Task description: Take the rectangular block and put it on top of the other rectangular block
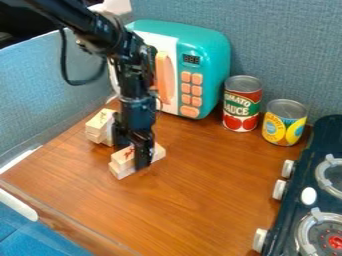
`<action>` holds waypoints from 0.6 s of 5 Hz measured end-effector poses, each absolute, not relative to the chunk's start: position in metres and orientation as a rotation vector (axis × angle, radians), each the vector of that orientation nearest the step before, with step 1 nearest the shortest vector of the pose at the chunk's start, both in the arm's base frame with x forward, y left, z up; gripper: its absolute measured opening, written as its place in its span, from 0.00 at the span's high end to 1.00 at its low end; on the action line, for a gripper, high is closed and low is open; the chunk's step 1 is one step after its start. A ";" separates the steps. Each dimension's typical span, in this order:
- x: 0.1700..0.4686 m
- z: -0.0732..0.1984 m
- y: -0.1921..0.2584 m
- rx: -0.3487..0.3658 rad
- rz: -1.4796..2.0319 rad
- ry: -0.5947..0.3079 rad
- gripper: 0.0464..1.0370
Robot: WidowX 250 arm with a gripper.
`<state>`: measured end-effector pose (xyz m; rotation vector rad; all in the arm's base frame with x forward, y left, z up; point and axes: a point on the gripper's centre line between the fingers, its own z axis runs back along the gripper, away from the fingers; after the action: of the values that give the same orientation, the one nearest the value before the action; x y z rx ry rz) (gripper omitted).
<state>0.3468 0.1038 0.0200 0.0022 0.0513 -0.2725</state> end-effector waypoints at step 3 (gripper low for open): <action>0.336 0.090 0.115 -0.046 -0.130 -0.087 0.04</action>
<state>0.3365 0.1154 0.0902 -0.0461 -0.0868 -0.1304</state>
